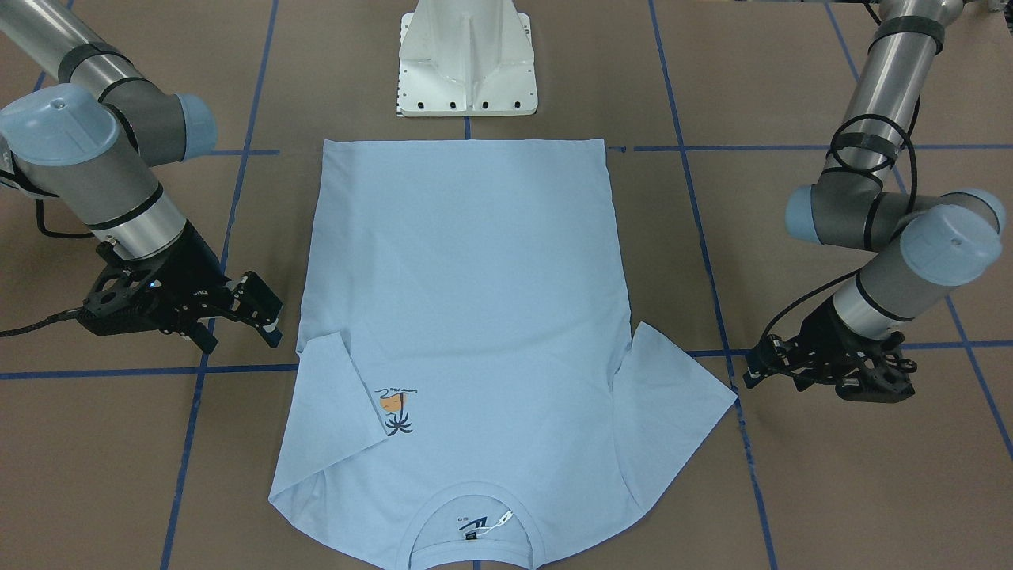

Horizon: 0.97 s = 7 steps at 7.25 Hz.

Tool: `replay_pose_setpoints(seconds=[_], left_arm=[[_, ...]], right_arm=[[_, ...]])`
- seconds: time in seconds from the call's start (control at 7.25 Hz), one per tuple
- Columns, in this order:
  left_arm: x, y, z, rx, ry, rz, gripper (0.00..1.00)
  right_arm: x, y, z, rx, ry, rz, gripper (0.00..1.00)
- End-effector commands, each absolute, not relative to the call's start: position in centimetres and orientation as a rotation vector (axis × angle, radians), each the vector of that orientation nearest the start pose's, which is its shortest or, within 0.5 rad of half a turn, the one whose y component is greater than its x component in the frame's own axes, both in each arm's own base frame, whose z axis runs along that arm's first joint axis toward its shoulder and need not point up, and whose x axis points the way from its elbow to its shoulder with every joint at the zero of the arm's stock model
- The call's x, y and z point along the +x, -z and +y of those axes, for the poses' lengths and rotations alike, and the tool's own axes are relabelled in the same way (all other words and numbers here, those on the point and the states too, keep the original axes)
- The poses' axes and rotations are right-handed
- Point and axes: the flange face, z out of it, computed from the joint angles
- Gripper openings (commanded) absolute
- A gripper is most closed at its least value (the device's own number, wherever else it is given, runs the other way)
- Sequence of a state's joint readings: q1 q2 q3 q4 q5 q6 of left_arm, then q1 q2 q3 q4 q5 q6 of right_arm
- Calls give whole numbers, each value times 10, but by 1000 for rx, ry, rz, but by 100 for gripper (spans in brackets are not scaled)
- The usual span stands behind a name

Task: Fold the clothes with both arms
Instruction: 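Move the left gripper to the nearest shoulder while the right gripper holds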

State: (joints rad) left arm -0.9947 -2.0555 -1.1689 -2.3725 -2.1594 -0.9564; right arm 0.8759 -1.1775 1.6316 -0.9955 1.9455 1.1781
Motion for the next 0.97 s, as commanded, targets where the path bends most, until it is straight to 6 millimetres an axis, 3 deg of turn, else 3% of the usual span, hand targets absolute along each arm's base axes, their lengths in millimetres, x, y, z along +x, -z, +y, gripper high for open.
replay_pose_setpoints(seconds=[0.0, 0.14, 0.55, 0.83], left_arm=[[354, -466, -644, 234, 107, 996, 82], [365, -456, -645, 235, 94, 1005, 81], [374, -466, -642, 214, 89, 993, 79], [374, -469, -642, 212, 88, 990, 72]], right_arm=[[-341, -349, -558, 328, -246, -1015, 100], [-342, -349, -559, 323, -245, -1013, 100], [-342, -350, -559, 321, -246, -1011, 100], [-342, -350, -559, 324, -246, -1012, 100]])
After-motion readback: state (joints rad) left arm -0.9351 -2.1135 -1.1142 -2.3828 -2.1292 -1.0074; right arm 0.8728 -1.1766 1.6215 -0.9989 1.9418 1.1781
